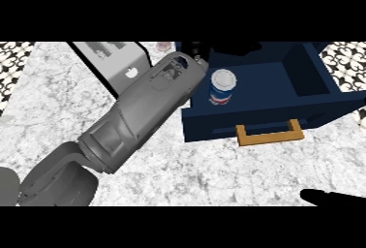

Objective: Pick up the can, place it into the drawer and close the drawer

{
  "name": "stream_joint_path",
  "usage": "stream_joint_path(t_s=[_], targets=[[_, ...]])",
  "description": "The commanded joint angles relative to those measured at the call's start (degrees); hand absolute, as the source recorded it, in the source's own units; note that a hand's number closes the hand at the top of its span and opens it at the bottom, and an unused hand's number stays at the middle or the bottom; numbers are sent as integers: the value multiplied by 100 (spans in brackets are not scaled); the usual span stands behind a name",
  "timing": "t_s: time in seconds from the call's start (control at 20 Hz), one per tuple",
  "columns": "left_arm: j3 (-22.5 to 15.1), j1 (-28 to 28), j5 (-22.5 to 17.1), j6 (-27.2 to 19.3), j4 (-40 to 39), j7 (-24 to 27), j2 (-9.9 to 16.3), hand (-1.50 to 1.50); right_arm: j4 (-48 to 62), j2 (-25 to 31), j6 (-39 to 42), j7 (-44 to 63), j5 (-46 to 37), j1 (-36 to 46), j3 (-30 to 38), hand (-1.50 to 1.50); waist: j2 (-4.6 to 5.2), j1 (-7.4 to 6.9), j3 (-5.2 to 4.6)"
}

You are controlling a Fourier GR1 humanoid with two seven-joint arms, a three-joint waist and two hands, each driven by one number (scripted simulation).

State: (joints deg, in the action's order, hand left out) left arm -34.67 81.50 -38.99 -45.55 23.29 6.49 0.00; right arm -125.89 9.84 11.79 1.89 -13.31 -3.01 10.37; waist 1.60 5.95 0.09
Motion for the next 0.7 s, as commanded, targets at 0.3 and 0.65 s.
stream_joint_path(t_s=[0.3,0.65], targets=[[23,103,-159,-231,201,183,0,-150,482,536,-278,-170,-2273,435,-740,-150,-93,-402,-9],[43,126,-119,-230,179,-10,0,-150,1507,521,-721,-245,-3765,819,-1492,-150,-114,-483,-6]])
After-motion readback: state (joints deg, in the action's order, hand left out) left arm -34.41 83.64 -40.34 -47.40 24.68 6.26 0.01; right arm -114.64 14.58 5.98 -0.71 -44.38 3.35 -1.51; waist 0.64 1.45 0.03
